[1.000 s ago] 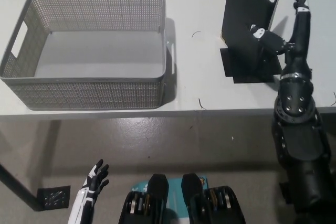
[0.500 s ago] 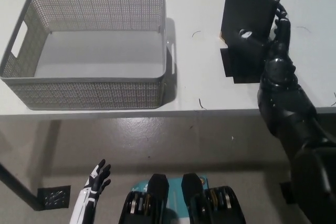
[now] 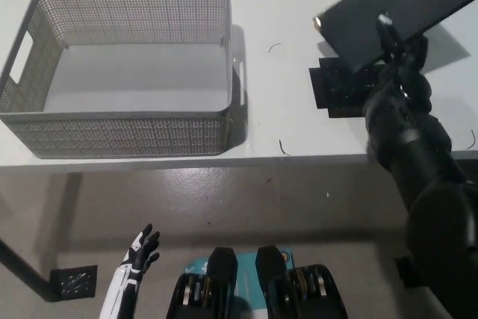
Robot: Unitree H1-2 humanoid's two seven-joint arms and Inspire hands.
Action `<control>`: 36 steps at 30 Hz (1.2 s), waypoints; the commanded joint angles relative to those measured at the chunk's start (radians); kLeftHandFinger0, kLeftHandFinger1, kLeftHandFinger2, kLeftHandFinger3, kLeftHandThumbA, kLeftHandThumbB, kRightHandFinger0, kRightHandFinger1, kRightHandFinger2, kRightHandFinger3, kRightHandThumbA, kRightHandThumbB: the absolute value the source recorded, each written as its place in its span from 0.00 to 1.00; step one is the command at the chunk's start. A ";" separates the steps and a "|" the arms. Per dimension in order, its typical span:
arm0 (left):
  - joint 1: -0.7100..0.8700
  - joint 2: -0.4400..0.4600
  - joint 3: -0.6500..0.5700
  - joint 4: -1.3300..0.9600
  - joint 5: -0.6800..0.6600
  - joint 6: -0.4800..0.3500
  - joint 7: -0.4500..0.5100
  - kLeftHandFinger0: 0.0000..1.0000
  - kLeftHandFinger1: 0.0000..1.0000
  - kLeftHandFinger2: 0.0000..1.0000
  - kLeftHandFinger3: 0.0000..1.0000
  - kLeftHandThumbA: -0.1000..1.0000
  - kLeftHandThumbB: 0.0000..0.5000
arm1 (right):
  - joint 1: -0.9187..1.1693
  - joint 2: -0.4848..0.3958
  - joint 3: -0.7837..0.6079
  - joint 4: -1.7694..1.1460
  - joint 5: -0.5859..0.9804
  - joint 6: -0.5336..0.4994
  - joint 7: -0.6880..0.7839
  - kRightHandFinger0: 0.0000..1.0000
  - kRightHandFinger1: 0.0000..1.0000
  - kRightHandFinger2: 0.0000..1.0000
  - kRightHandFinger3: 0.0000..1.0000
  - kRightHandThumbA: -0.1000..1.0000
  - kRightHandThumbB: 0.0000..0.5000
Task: A notebook is kept standing on the table on the right hand side and a container is kept on the left hand side and the robot uses its right hand to grab the notebook and places it in the container
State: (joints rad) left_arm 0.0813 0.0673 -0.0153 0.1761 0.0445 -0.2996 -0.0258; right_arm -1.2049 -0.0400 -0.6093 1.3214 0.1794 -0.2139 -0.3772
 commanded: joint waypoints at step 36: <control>0.019 0.012 -0.035 0.001 0.059 -0.032 0.000 1.00 1.00 1.00 1.00 1.00 0.74 | -0.070 0.307 0.637 -0.335 -0.132 0.026 0.064 0.00 0.17 0.61 0.65 0.00 0.18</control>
State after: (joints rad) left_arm 0.0939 0.0788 -0.0390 0.1933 0.0848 -0.3063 -0.0255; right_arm -1.1631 0.2514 -0.0174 0.9681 0.1467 -0.1230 -0.2904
